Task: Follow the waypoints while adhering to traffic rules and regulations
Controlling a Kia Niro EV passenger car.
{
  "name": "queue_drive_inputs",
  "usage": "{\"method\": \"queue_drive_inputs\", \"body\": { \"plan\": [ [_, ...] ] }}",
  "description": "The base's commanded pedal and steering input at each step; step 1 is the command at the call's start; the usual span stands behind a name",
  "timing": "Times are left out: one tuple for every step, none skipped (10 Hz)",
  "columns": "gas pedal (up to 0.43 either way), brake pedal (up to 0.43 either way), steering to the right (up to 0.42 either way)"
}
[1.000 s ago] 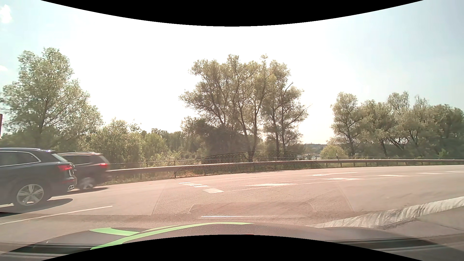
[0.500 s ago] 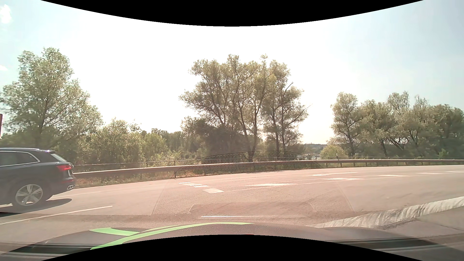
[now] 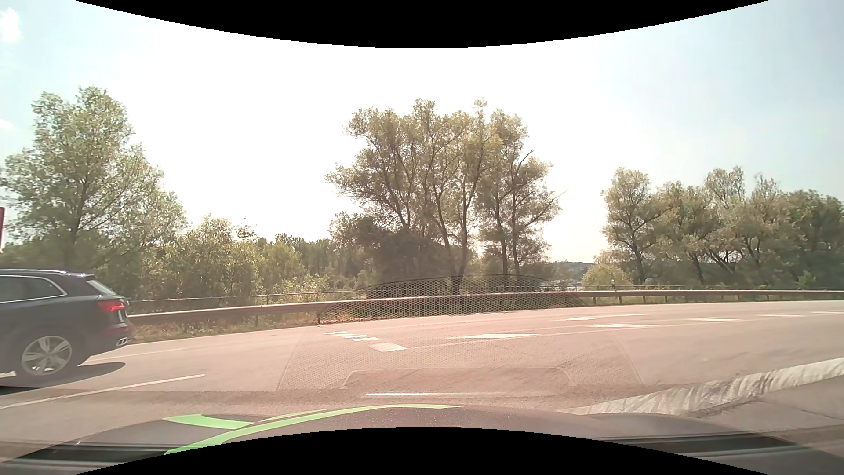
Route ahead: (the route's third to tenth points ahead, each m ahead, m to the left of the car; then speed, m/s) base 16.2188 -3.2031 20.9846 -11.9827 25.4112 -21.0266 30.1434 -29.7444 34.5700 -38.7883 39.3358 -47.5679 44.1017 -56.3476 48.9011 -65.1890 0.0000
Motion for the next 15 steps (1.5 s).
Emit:
{"method": "queue_drive_inputs", "body": {
  "plan": [
    [0.0,0.146,0.335],
    [0.0,0.0,0.335],
    [0.0,0.0,0.335],
    [0.0,0.0,0.335],
    [0.0,0.0,0.335],
    [0.079,0.0,0.336],
    [0.189,0.0,0.338],
    [0.24,0.0,0.341],
    [0.28,0.0,0.346],
    [0.287,0.0,0.355],
    [0.311,0.0,0.366],
    [0.319,0.0,0.379],
    [0.339,0.0,0.397],
    [0.35,0.0,0.418],
    [0.358,0.0,0.44]
  ]
}}
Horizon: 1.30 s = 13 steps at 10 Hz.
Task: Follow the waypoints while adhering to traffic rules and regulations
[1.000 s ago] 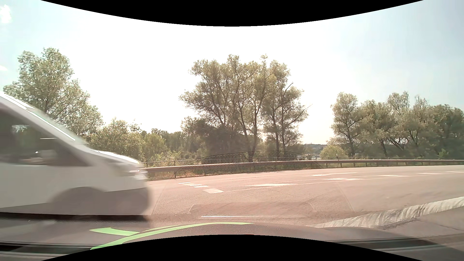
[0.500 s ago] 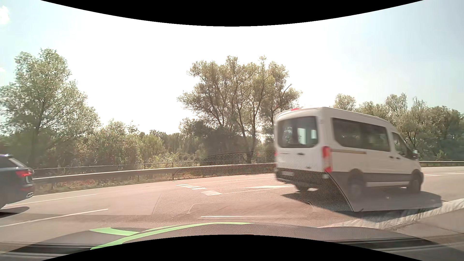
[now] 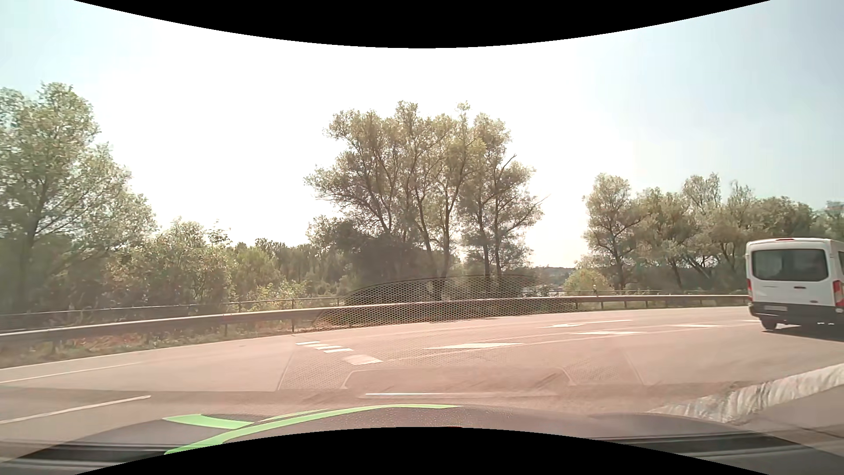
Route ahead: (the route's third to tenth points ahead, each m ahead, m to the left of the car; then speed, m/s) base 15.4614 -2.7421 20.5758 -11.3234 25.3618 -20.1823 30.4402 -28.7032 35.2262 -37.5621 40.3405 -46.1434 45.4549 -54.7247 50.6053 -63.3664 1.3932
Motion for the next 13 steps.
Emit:
{"method": "queue_drive_inputs", "body": {
  "plan": [
    [0.358,0.0,0.457],
    [0.37,0.0,0.473],
    [0.37,0.0,0.48],
    [0.37,0.0,0.483],
    [0.37,0.0,0.483],
    [0.37,0.0,0.482],
    [0.37,0.0,0.481],
    [0.37,0.0,0.481],
    [0.37,0.0,0.481],
    [0.37,0.0,0.481],
    [0.37,0.0,0.48],
    [0.37,0.0,0.476],
    [0.37,0.0,0.465]
  ]
}}
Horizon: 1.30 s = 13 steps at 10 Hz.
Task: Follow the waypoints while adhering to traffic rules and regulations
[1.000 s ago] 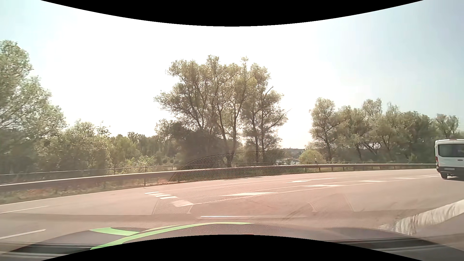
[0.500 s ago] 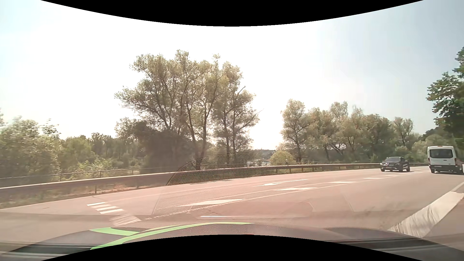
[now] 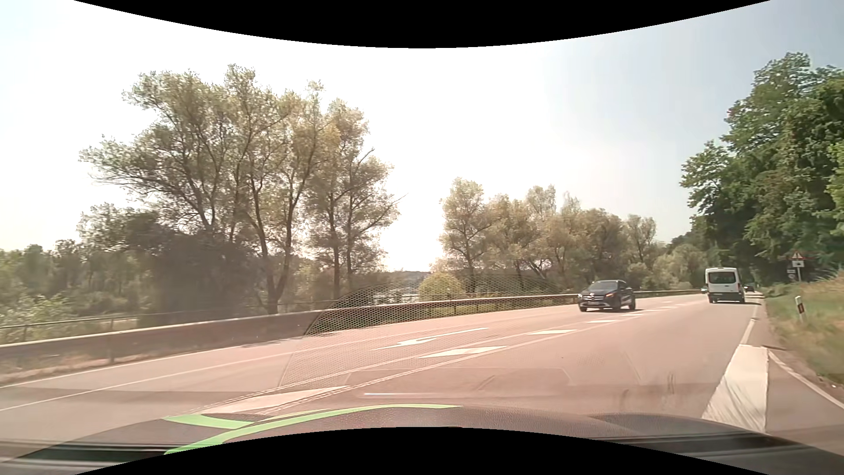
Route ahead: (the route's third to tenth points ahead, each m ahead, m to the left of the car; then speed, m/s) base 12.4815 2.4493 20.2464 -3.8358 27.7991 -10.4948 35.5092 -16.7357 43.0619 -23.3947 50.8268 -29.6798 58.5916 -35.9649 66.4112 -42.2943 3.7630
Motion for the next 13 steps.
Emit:
{"method": "queue_drive_inputs", "body": {
  "plan": [
    [0.37,0.0,0.453],
    [0.37,0.0,0.444],
    [0.37,0.0,0.443],
    [0.37,0.0,0.436],
    [0.37,0.0,0.407],
    [0.37,0.0,0.373],
    [0.37,0.0,0.346],
    [0.37,0.0,0.325],
    [0.37,0.0,0.312],
    [0.37,0.0,0.291],
    [0.37,0.0,0.275],
    [0.37,0.0,0.252],
    [0.378,0.0,0.223]
  ]
}}
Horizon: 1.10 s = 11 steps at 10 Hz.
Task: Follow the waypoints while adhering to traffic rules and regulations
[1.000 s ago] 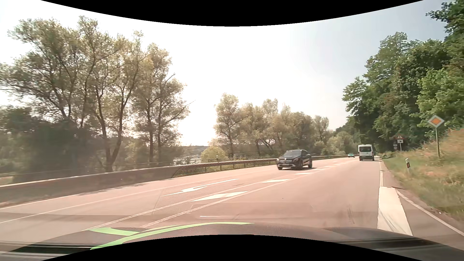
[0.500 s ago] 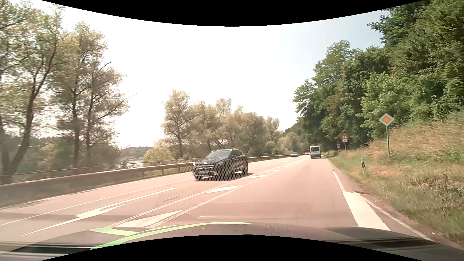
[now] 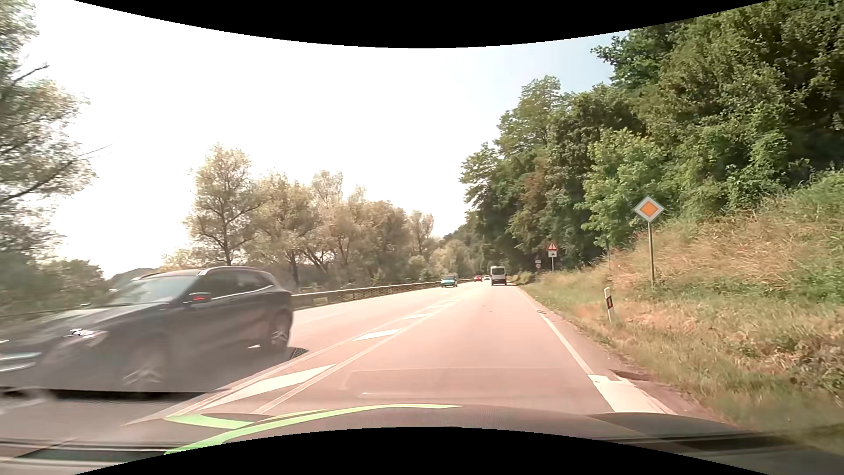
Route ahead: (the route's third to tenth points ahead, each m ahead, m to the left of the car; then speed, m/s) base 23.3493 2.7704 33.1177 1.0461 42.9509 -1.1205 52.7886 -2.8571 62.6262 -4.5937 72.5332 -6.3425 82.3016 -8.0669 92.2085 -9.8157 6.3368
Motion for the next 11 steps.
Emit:
{"method": "queue_drive_inputs", "body": {
  "plan": [
    [0.39,0.0,0.192],
    [0.398,0.0,0.148],
    [0.409,0.0,0.107],
    [0.409,0.0,0.075],
    [0.421,0.0,0.06],
    [0.421,0.0,0.058],
    [0.421,0.0,0.057],
    [0.421,0.0,0.055],
    [0.421,0.0,0.049],
    [0.429,0.0,0.043],
    [0.429,0.0,0.034]
  ]
}}
